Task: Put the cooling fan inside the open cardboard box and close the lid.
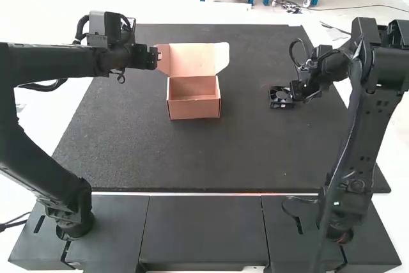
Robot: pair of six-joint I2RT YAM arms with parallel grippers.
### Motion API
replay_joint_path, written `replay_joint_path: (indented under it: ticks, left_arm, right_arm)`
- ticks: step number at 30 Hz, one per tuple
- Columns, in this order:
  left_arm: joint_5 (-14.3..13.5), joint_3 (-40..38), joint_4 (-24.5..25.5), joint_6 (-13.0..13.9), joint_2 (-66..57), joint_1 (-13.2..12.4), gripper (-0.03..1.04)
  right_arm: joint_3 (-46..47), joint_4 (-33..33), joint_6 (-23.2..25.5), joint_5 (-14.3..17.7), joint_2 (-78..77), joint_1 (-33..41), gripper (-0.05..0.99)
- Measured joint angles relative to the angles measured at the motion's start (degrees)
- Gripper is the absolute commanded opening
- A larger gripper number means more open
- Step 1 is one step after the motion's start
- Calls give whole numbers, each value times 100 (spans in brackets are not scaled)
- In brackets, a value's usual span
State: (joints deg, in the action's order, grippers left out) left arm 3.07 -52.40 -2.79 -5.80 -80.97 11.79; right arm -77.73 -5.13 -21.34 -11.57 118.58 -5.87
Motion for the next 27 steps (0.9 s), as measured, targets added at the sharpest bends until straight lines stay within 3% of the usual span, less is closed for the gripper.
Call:
replay_joint_path:
  ticks: [2, 16, 27]
  left_arm:
    - [0, 0, 0, 0, 0, 0, 96]
    - [0, 0, 0, 0, 0, -52, 96]
    - [-2, 0, 173, 0, 2, -66, 96]
  right_arm:
    - [-17, -13, -33, -11, 2, 0, -2]
    - [-181, -269, -251, -282, 22, -76, -2]
    - [-332, -2583, -1021, -839, -492, -92, -2]
